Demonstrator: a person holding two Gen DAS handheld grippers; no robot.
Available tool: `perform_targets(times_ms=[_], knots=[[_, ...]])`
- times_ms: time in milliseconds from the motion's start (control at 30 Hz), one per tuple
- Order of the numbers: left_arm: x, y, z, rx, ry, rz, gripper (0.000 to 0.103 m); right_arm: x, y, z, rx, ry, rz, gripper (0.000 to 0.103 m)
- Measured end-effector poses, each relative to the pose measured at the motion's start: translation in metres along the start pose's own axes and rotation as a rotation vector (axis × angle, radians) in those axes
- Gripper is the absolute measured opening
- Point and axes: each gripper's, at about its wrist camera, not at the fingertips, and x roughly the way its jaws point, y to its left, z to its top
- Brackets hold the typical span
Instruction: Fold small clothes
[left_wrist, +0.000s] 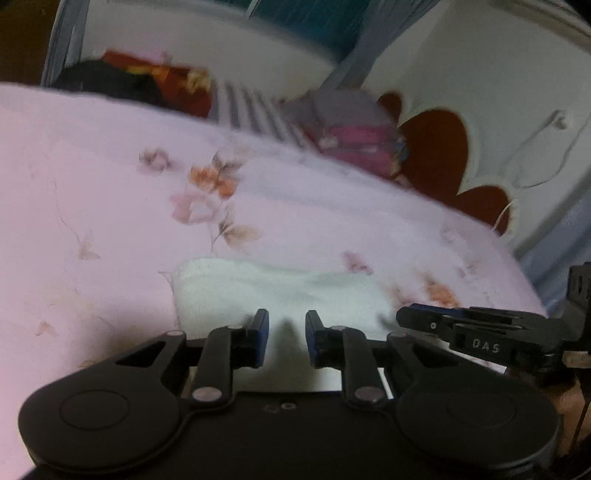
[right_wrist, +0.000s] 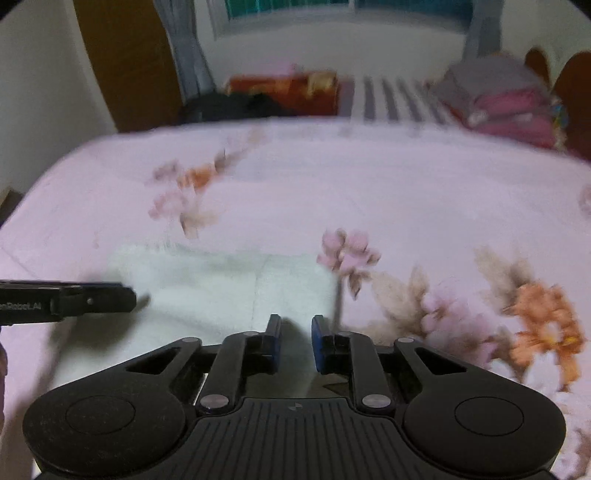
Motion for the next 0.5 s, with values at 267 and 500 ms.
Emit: perform_targets(times_ms=[267,500], knots=[[0.002,-0.005,-0.041,0.023,0.055,0.01,0.019,-0.034,0.03,-0.036,-0.173,0.043,0.09,0.019],[-0.002,-0.025,-0.048,0.059,0.052,0.032,0.019,-0.017,0.016,-0.048,-0.12,0.041,-0.044,0.019]])
